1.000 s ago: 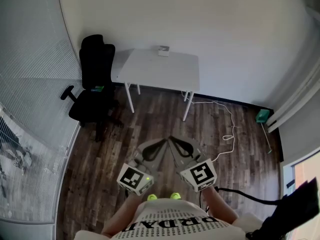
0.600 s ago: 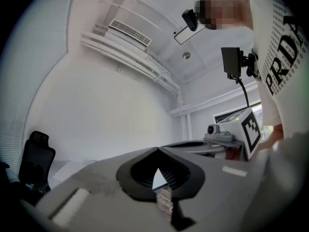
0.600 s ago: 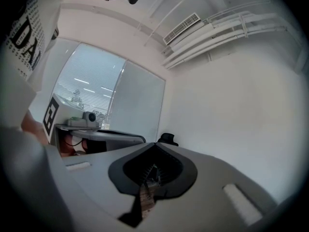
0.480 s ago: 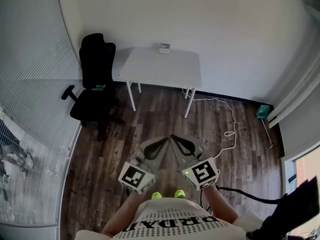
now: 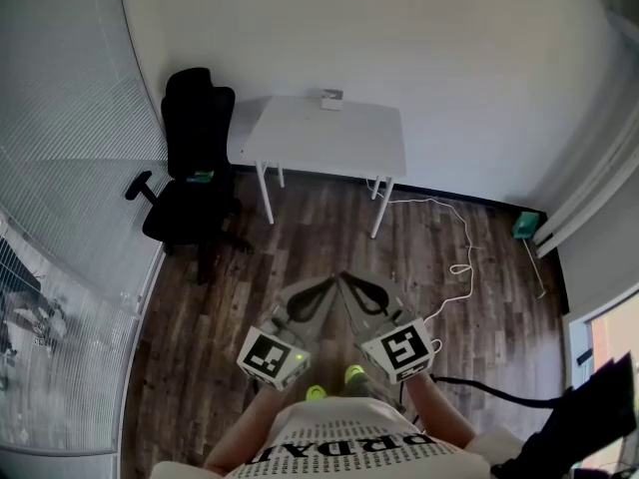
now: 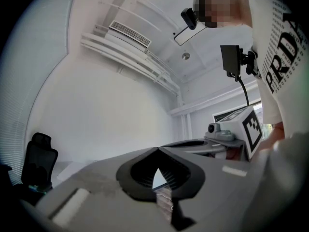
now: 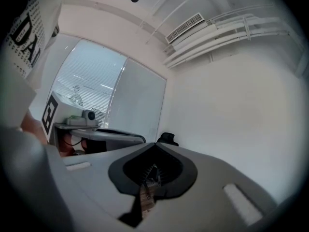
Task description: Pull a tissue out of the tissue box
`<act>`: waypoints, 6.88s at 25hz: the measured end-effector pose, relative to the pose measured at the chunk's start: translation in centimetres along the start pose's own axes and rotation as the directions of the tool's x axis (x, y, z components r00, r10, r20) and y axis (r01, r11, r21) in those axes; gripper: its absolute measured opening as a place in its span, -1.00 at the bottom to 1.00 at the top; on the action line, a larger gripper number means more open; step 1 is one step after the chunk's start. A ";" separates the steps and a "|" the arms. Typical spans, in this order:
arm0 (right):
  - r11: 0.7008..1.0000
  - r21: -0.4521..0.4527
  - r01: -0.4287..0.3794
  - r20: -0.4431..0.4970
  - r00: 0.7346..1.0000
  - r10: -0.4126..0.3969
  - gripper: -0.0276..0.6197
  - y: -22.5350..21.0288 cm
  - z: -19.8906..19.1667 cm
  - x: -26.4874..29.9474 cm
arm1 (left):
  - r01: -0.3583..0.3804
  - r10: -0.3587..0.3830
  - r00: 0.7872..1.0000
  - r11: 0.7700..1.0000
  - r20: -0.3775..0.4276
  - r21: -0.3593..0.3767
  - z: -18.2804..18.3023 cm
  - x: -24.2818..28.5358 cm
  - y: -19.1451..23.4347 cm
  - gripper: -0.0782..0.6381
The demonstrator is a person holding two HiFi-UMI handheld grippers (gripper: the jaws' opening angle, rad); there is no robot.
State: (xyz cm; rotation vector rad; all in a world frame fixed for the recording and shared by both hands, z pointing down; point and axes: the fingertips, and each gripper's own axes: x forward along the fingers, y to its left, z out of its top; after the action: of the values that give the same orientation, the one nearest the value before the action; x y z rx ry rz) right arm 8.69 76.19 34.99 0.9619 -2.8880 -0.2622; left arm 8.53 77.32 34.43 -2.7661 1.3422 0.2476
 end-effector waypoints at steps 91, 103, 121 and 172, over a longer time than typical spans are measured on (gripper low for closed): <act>0.999 0.037 0.000 -0.132 0.991 0.004 -0.88 -31.1 -7.6 37.4 | 0.030 -0.031 0.999 0.994 -0.009 -0.100 -6.0 30.8 38.7 -0.80; 0.996 0.078 -0.044 -0.118 0.992 0.053 -0.84 -37.0 -9.7 42.8 | -0.009 0.006 0.999 0.996 -0.038 -0.084 -7.4 36.4 43.7 -0.80; 0.986 0.123 -0.113 -0.109 0.986 0.126 -0.84 -54.6 -12.3 50.8 | -0.059 0.052 0.993 0.996 -0.105 -0.064 -9.8 54.3 52.2 -0.80; 0.993 0.116 0.009 -0.227 0.974 0.018 -0.84 -68.1 -15.2 77.5 | 0.054 -0.068 0.992 0.990 -0.106 -0.133 -12.8 66.4 79.3 -0.80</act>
State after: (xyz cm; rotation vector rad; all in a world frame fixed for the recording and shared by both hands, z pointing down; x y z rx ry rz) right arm -11.20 -26.09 39.15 0.9343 -2.7192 0.0168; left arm -11.73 -24.85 37.33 -2.9638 1.3063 0.1871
